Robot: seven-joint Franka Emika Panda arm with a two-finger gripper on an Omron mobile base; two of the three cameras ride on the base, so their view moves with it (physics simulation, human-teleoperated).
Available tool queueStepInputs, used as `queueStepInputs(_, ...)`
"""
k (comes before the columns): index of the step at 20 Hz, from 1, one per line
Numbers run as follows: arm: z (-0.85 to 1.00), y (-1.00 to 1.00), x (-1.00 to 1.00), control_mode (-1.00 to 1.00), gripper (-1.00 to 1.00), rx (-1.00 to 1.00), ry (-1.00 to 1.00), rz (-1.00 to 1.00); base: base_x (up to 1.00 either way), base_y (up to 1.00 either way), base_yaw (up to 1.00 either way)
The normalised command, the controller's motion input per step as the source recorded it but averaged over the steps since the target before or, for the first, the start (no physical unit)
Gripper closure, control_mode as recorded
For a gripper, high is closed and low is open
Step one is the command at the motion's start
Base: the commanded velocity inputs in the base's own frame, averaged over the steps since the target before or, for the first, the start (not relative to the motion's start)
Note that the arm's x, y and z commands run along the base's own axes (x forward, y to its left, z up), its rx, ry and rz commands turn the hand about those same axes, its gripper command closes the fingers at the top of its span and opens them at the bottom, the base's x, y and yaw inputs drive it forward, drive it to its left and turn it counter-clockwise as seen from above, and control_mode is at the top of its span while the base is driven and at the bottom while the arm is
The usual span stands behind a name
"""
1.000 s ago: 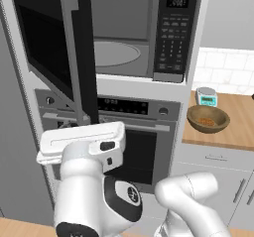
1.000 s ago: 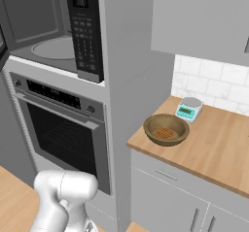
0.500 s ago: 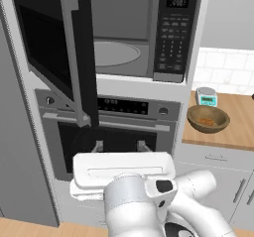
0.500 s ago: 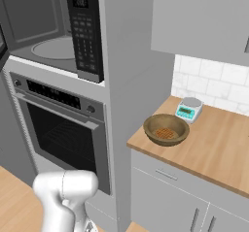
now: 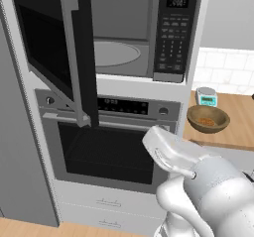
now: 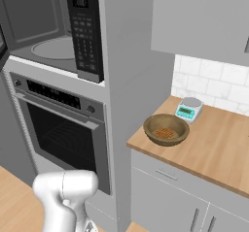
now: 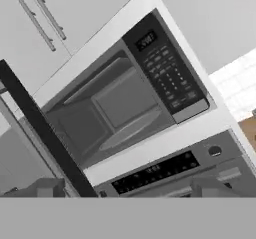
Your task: Open the microwave, place the bowl with waffle inside the microwave, then close the microwave door and turn it on.
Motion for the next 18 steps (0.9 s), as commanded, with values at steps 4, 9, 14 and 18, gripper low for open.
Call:
queueStepInputs(4, 0.14, -0.43, 0.07, -1.00, -1.00, 0.49, 0.19, 0.45, 0.00, 0.00, 0.00)
queueStepInputs(9, 0.04, -0.10, 0.11, -1.00, -1.00, 0.40, 0.23, 0.59, 0.00, 0.00, 0.00)
queueStepInputs(14, 0.22, -0.02, 0.49, -1.00, -1.00, 0.37, 0.46, 0.44, 0.00, 0.00, 0.00)
queueStepInputs(18, 0.19, 0.00, 0.73, -1.00, -1.00, 0.23, 0.59, 0.30, 0.00, 0.00, 0.00)
